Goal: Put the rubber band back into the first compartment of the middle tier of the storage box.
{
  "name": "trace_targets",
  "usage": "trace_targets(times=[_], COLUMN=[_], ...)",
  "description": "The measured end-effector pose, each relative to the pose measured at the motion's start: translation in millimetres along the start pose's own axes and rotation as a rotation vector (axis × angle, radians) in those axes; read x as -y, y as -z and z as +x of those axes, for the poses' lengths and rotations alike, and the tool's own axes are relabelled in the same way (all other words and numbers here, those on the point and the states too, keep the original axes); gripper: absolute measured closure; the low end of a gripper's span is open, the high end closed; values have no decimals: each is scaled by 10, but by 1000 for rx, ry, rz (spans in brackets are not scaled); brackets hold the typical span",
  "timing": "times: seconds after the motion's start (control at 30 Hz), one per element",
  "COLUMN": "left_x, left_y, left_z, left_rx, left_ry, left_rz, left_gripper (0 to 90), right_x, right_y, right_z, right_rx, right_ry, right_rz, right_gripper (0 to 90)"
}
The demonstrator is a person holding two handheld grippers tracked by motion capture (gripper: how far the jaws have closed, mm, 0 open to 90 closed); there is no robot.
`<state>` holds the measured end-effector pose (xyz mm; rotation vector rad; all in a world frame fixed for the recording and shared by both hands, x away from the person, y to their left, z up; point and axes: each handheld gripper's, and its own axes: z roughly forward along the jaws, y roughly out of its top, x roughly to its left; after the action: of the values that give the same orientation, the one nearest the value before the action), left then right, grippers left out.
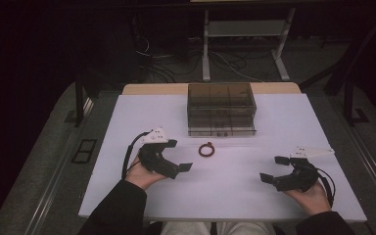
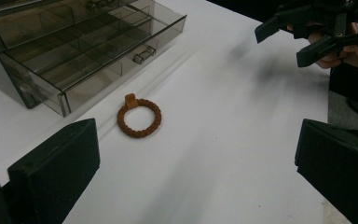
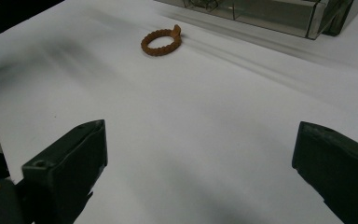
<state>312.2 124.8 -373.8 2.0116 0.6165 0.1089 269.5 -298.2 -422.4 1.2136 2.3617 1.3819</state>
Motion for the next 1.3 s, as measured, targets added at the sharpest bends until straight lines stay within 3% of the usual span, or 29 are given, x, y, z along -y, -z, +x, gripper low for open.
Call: trace_targets(times=[0.7, 1.3], left_x=[-241, -381], left_y=[-168, -345], left_z=[18, 41], left_rx=[17, 33], left_ry=[-64, -81], left_rz=[50, 76], left_gripper=[0, 0], right_x=[0, 0], right_y=[-1, -2], right_z=[-2, -4], right_rx=[0, 1], right_ry=[2, 7], right_rz=[1, 3], right_gripper=[26, 26])
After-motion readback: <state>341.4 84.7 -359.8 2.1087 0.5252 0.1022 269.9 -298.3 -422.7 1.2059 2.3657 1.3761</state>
